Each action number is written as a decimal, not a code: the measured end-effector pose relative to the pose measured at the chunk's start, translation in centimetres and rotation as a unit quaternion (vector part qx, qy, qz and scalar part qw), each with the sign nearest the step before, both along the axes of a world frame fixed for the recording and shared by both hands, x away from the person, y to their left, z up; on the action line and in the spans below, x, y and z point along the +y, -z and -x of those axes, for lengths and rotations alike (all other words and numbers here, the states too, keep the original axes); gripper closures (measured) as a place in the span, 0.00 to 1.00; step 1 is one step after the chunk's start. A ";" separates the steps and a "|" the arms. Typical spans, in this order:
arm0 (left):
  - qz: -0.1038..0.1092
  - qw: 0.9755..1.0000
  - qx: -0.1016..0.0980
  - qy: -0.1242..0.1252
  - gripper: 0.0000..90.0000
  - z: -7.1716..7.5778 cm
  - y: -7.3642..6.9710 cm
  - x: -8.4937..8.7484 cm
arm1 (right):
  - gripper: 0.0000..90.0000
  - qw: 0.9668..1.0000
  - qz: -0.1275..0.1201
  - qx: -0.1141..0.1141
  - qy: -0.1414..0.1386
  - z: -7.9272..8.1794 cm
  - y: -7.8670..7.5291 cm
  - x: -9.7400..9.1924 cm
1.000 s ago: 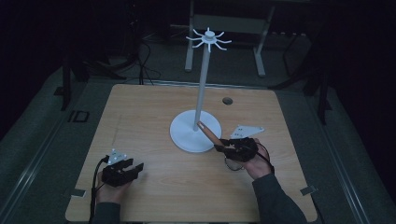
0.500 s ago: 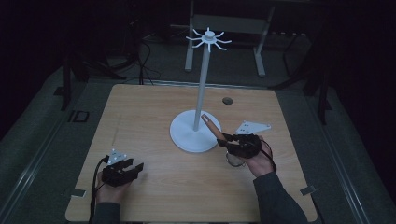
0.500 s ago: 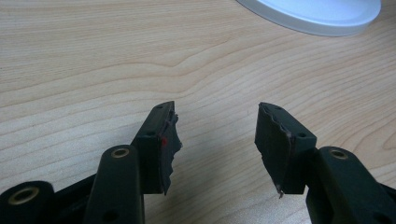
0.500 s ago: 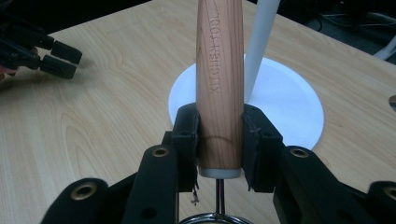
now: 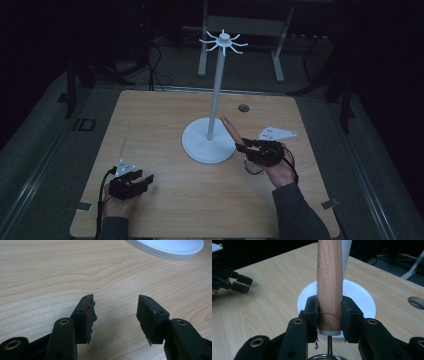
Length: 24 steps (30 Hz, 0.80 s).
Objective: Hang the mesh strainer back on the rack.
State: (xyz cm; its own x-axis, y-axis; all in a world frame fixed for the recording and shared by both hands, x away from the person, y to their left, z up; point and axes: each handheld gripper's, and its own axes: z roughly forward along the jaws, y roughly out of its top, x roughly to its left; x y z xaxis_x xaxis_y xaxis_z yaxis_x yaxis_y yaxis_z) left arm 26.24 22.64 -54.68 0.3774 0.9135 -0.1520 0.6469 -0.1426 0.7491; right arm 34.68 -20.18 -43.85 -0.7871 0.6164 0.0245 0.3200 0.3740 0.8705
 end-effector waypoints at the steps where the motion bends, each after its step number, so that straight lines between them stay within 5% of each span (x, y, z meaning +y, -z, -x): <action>1: 0.000 1.000 0.000 0.000 0.54 0.0 0.0 0.0 | 0.77 1.000 -0.005 -0.002 0.002 0.0 -0.2 -0.1; 24: 0.000 1.000 0.000 -0.001 0.53 0.0 0.0 0.0 | 0.77 0.999 -0.022 -0.023 0.018 -0.2 -1.9 -0.8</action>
